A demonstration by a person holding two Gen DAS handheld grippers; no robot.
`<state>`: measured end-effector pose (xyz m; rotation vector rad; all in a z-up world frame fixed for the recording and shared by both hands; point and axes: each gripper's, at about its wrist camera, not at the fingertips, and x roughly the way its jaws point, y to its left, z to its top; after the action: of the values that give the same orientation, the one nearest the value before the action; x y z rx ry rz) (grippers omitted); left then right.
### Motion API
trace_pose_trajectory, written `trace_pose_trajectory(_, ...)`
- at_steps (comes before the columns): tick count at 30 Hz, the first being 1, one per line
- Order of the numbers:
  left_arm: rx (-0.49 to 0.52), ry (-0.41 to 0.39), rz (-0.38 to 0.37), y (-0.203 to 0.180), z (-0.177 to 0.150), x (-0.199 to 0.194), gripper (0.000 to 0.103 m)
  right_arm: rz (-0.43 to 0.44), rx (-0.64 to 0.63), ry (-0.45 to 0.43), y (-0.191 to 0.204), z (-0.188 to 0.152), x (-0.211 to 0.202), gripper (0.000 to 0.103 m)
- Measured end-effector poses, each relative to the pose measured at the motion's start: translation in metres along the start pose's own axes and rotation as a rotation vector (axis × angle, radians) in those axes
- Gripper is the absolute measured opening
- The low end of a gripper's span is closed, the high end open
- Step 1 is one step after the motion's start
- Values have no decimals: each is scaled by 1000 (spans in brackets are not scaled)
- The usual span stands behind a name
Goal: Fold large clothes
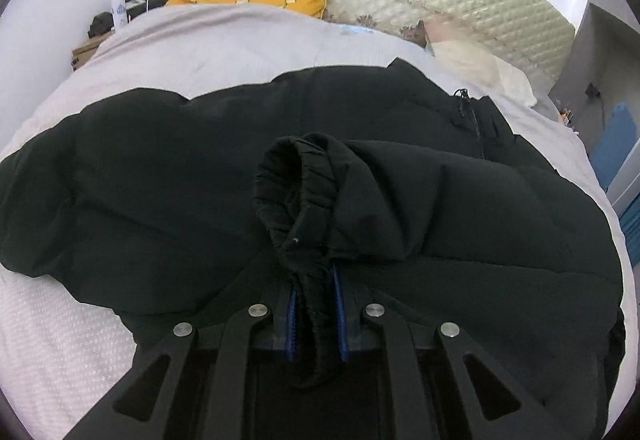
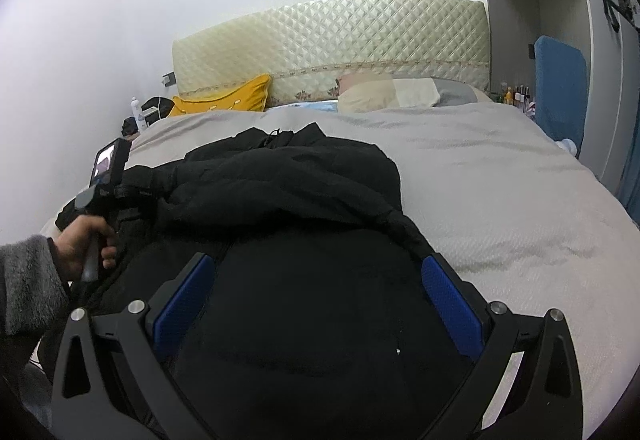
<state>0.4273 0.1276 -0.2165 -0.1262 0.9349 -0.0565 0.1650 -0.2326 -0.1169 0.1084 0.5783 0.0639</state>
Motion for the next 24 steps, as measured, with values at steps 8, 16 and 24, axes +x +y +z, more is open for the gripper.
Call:
trace_pose_trajectory(8, -28, 14, 7, 9, 3, -24, 42, -6, 3, -9, -2, 2, 0, 103)
trace_pose_trajectory(16, -122, -56, 48, 79, 8, -81, 73, -14, -20, -26, 5, -1, -5, 103)
trace_pose_trajectory(24, -359, -108, 30, 211, -1, -128, 85, -21, -52, -27, 16, -5, -7, 103)
